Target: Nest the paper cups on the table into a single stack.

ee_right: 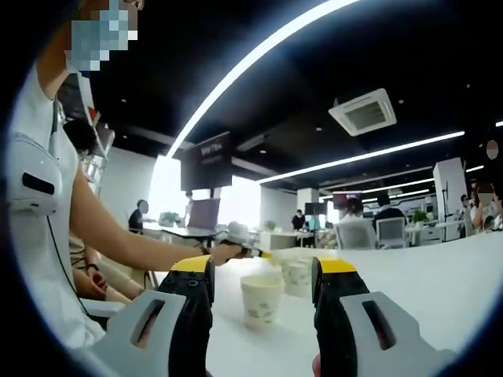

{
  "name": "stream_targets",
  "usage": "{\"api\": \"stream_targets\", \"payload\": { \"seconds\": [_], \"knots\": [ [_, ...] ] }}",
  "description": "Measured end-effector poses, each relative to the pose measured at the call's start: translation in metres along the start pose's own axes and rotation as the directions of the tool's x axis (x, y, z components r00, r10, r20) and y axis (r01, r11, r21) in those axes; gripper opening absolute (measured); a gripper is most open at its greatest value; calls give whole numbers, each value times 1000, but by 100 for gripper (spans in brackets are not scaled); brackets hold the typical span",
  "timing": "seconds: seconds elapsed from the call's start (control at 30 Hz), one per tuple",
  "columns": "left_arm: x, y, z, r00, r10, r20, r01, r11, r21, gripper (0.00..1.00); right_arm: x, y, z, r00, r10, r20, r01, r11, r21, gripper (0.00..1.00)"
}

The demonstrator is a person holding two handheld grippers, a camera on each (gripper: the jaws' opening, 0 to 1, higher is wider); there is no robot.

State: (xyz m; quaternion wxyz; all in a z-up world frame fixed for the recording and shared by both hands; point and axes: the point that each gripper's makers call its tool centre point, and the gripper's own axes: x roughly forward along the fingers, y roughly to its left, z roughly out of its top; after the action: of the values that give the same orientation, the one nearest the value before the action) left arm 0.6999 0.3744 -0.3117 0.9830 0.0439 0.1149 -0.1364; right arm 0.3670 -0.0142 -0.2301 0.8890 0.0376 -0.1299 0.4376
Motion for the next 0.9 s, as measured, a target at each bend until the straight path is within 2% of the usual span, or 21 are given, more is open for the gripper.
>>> {"api": "stream_targets", "payload": {
  "seconds": [0.07, 0.13, 0.17, 0.27, 0.37, 0.5, 0.63, 0.67, 0.7, 0.73, 0.77, 0.8, 0.87, 0.9],
  "knots": [
    [-20, -2, 6, 1000, 2, 14, -2, 1000, -1, 1, 3, 3, -3, 1000, 12, 2, -12, 1000, 12, 52],
    [-37, -3, 16, 998, -6, 55, 6, 1000, 5, 1, 7, 4, -5, 1000, 17, 9, -17, 999, 34, 52],
    [-40, -4, 17, 998, -8, 59, 7, 1000, 4, 1, 8, 5, -5, 1000, 19, 12, -20, 999, 39, 52],
    [-64, -20, 22, 995, -31, 90, 31, 999, -6, 1, 19, 13, -8, 999, 54, 9, -54, 998, 43, 52],
    [-91, -43, 26, 990, -84, 110, 89, 995, -39, 1, 35, 23, -4, 995, 103, 14, -103, 994, 29, 52],
    [-123, -64, 27, 985, -113, 129, 120, 992, -46, 1, 49, 36, 1, 987, 156, 23, -157, 987, 23, 55],
    [-149, -91, 29, 973, -185, 139, 198, 977, -85, 1, 62, 46, 2, 977, 213, 12, -213, 977, -8, 55],
    [-157, -102, 27, 968, -218, 122, 228, 970, -80, 1, 67, 51, 0, 966, 257, -8, -257, 966, -36, 55],
    [-159, -105, 26, 967, -225, 116, 235, 969, -77, 1, 69, 53, -2, 963, 269, -20, -270, 962, -41, 56],
    [-167, -119, 23, 962, -257, 93, 265, 961, -80, 1, 75, 56, -11, 947, 309, -86, -316, 945, -82, 57],
    [-172, -130, 22, 953, -293, 78, 299, 951, -76, 1, 79, 57, -14, 939, 322, -117, -336, 934, -124, 58],
    [-173, -134, 22, 950, -304, 75, 309, 948, -73, 1, 80, 57, -14, 936, 328, -125, -344, 929, -134, 58],
    [-183, -159, 22, 931, -361, 47, 363, 930, -56, 1, 91, 59, -21, 906, 380, -185, -410, 897, -166, 59],
    [-187, -168, 24, 923, -382, 38, 383, 923, -43, 1, 92, 58, -21, 903, 385, -191, -417, 893, -168, 59]
  ]
}}
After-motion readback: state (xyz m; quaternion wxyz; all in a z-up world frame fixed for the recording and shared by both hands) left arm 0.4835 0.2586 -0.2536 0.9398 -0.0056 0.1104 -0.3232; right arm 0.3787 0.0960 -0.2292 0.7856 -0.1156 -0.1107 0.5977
